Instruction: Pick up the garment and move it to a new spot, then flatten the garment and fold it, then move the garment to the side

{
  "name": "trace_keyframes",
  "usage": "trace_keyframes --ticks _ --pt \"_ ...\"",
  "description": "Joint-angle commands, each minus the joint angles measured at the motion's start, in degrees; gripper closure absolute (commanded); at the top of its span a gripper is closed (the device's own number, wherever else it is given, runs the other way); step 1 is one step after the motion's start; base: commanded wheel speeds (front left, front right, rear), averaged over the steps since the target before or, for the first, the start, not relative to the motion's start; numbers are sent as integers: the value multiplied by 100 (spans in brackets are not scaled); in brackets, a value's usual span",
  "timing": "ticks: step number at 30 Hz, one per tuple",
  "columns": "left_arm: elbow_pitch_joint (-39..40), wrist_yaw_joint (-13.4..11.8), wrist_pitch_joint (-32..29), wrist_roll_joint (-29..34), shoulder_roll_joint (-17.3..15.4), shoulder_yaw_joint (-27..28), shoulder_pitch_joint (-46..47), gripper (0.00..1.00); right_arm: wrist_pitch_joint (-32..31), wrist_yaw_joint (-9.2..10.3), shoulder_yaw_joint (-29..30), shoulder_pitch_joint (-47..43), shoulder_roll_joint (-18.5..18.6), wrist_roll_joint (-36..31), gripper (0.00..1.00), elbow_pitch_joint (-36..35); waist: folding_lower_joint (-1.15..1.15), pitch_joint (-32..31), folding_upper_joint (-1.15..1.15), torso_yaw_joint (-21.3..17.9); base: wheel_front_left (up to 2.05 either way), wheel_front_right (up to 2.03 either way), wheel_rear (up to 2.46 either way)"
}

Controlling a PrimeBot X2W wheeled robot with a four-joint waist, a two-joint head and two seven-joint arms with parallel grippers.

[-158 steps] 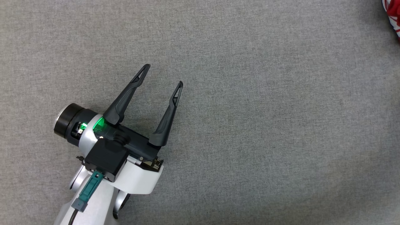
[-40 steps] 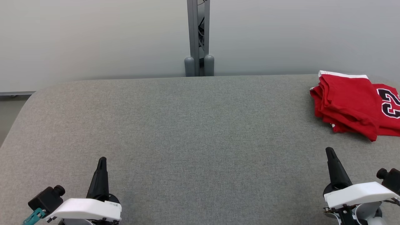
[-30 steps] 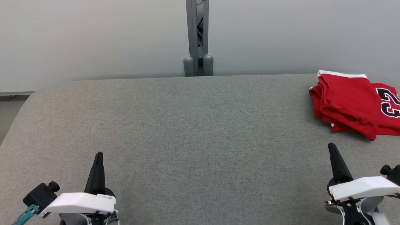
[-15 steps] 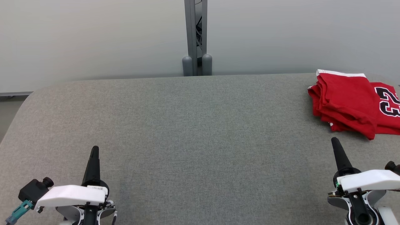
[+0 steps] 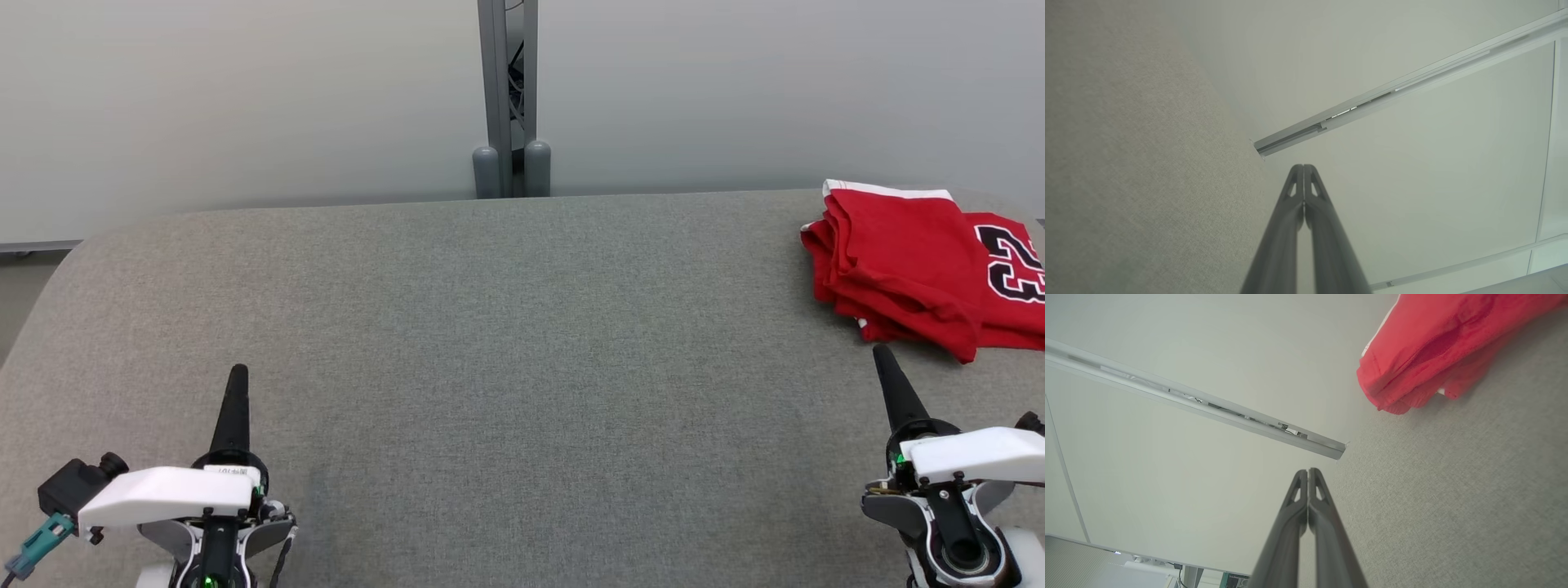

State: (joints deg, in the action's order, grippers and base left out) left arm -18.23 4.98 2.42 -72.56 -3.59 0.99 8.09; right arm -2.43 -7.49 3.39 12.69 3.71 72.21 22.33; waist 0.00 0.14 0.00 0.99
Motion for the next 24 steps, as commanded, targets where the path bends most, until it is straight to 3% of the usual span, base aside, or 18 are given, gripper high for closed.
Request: trace_keyframes --ticks 1,24 --pt "2 40 -42 -176 -45 54 189 100 -59 -1 50 133 43 166 100 1 0 1 0 -4 0 0 0" --pt "-244 164 -291 -1179 -32 246 497 100 -386 -1 262 408 36 1131 100 240 0 17 0 -49 0 0 0"
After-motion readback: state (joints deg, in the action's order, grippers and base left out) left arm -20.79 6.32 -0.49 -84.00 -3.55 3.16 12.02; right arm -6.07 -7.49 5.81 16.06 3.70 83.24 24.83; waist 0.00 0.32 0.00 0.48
